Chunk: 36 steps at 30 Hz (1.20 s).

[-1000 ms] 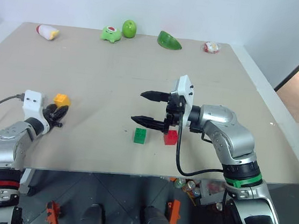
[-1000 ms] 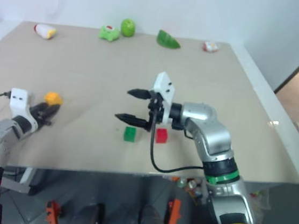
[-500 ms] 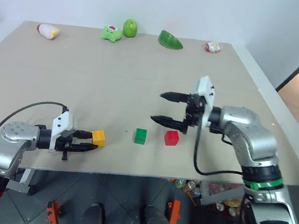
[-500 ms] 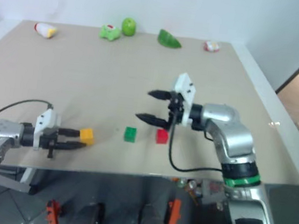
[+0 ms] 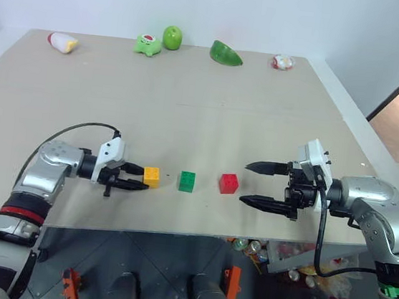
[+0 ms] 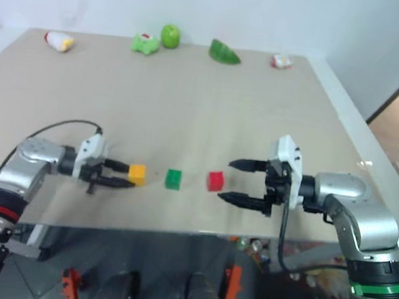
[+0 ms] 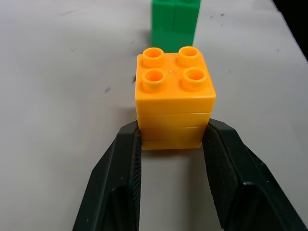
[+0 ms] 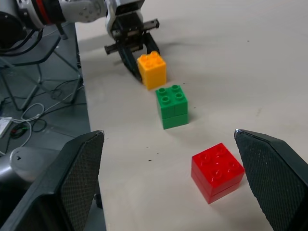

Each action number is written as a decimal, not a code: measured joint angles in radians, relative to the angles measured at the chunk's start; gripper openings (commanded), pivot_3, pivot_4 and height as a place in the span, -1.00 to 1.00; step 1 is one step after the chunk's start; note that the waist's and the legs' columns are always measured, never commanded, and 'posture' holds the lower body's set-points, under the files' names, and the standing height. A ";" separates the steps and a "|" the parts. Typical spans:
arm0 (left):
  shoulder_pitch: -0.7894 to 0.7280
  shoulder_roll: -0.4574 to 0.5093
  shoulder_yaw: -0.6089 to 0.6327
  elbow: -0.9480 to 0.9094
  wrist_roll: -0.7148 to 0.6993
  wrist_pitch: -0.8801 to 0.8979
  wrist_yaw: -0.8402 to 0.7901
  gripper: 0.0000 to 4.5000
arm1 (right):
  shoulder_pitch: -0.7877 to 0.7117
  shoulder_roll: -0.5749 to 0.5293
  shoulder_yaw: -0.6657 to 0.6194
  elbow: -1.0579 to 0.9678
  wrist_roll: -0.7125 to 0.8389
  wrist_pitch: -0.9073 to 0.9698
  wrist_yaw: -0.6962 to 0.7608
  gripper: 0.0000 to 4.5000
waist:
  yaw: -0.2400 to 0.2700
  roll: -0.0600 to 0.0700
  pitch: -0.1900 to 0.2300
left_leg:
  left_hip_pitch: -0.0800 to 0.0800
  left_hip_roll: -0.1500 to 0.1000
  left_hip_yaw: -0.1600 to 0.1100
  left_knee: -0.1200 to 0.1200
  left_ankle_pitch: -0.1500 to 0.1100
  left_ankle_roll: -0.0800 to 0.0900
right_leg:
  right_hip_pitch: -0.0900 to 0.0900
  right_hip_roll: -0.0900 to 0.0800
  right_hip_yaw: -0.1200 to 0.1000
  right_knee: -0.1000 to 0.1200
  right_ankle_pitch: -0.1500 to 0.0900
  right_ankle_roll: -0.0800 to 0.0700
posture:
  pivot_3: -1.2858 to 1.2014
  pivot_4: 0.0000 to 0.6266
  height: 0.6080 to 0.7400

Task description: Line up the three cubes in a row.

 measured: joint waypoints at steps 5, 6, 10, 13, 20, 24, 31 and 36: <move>-0.005 -0.013 -0.001 0.023 0.004 -0.025 -0.006 -0.44 | 0.010 0.003 0.000 -0.012 0.007 0.001 -0.017 1.00 | 0.001 0.000 0.000 | 0.000 0.000 0.000 0.000 0.000 0.000 | 0.000 0.000 0.001 0.000 0.000 0.001 | 0.03 -0.52 0.90; -0.007 -0.014 -0.001 0.030 0.004 -0.033 -0.008 -0.44 | 0.010 0.003 0.000 -0.012 0.007 0.001 -0.017 1.00 | 0.000 0.000 0.000 | 0.000 0.000 0.000 0.000 0.000 0.000 | 0.000 0.000 0.001 0.000 0.000 0.001 | 0.03 -0.52 0.90; -0.012 -0.014 0.000 0.048 0.009 -0.053 -0.011 -0.44 | 0.010 0.003 0.000 -0.010 0.007 0.001 -0.018 1.00 | 0.000 0.000 0.000 | 0.001 0.000 0.000 0.000 0.000 0.000 | 0.001 0.000 0.001 0.000 0.000 0.001 | 0.03 -0.52 0.90; -0.011 -0.010 0.001 0.069 0.021 -0.063 -0.004 0.20 | -0.002 0.003 0.001 -0.003 0.006 0.000 -0.018 1.00 | -0.001 0.000 0.000 | 0.001 0.000 0.000 0.000 0.000 0.000 | 0.001 0.000 0.001 0.000 0.000 0.001 | 0.03 -0.52 0.90; 0.005 0.004 0.011 0.081 0.029 -0.108 0.012 0.63 | -0.025 0.012 0.007 0.030 -0.009 -0.012 -0.016 1.00 | -0.005 0.000 0.000 | 0.004 0.000 0.000 0.001 0.000 0.001 | 0.002 0.001 0.002 0.000 0.002 0.000 | 0.03 -0.52 0.90; 0.040 0.057 0.036 0.063 0.024 -0.113 0.024 0.63 | -0.031 0.012 0.009 0.040 -0.012 -0.015 -0.006 1.00 | -0.018 0.000 0.000 | 0.009 0.000 0.000 0.000 0.000 0.001 | 0.002 0.004 0.004 0.001 0.005 -0.003 | 0.03 -0.52 0.90; 0.217 0.186 0.217 -0.103 -0.075 0.146 0.165 0.63 | -0.032 -0.032 0.023 0.153 -0.079 -0.070 0.049 1.00 | -0.032 0.000 0.000 | 0.010 0.001 0.001 -0.003 0.000 0.001 | 0.001 0.004 0.006 0.002 0.005 -0.003 | 0.03 -0.52 0.90; 0.311 0.177 0.457 -0.440 -0.316 0.519 0.412 0.63 | -0.083 -0.005 0.049 0.385 -0.167 -0.144 0.045 1.00 | -0.027 -0.002 0.001 | 0.005 0.001 0.003 -0.001 0.000 0.000 | 0.000 0.000 0.005 0.001 0.003 -0.001 | 0.03 -0.52 0.90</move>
